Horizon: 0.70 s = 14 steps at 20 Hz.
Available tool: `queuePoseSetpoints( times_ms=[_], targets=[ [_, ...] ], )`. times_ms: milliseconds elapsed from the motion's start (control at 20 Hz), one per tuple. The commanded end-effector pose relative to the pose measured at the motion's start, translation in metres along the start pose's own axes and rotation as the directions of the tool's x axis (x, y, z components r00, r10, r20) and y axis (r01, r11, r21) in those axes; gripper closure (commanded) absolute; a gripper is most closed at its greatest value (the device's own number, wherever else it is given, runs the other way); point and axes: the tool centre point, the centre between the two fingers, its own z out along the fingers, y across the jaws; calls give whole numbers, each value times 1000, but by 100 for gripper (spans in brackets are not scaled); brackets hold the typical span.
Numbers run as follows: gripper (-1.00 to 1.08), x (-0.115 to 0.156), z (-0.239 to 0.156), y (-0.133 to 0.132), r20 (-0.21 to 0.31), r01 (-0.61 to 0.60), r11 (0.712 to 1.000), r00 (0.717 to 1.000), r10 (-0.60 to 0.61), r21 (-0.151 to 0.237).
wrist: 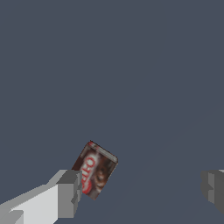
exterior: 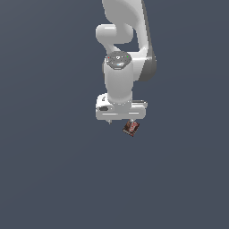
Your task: Pick up the object and move it to a goal position.
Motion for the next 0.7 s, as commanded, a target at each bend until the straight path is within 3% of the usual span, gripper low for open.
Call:
queuePoseSetpoints(
  times_ms=[0, 650],
  targets=[
    [-92, -2, 5, -3, 1, -21, 1000, 1000, 21, -2],
    [-92, -24, 50, -30, 1, -230, 973, 973, 231, -27]
  ],
)
